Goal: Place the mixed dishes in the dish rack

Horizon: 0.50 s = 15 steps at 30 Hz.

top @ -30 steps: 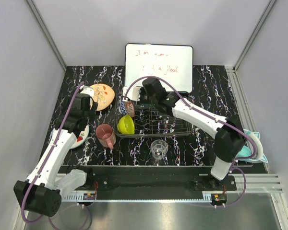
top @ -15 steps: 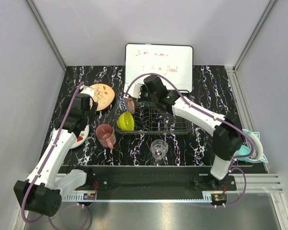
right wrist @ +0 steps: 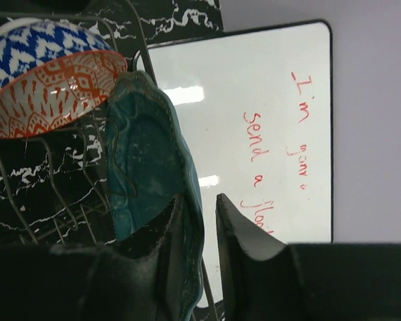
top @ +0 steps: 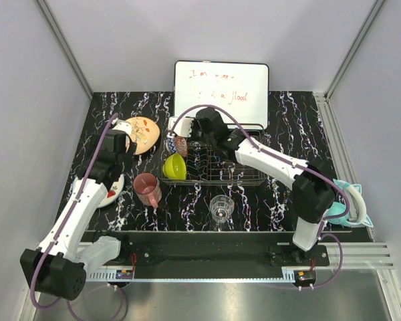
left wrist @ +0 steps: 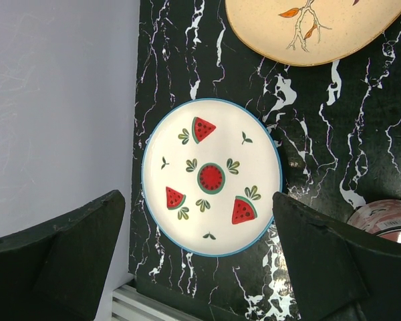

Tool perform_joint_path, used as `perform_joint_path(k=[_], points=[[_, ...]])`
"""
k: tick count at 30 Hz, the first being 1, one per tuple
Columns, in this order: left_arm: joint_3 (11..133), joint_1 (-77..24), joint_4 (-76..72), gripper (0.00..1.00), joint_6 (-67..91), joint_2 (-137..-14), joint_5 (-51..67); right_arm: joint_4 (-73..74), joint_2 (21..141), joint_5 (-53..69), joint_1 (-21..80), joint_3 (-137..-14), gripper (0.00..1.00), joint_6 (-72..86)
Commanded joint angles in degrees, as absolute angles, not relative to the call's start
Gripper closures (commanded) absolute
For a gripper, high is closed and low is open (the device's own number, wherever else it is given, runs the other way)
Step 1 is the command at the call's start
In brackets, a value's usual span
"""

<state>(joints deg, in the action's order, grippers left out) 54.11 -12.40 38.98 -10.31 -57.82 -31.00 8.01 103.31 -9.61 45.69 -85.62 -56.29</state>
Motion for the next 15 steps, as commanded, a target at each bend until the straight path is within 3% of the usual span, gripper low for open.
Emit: perform_joint_path(k=[1, 4, 15], points=[[55.2, -12.0, 35.4, 0.02, -10.2, -58.8, -30.1, -1.8, 102.2, -12.3, 48.9, -83.9, 0.68, -58.9], [55.0, -12.1, 35.2, 0.02, -10.0, -59.2, -30.0, -4.5, 101.6, -13.5, 50.7, -83.0, 0.59, -60.2], [54.6, -12.0, 35.1, 0.02, -10.0, -58.6, -30.1, -4.7, 103.2, -13.4, 53.3, -84.5, 0.55, -60.1]])
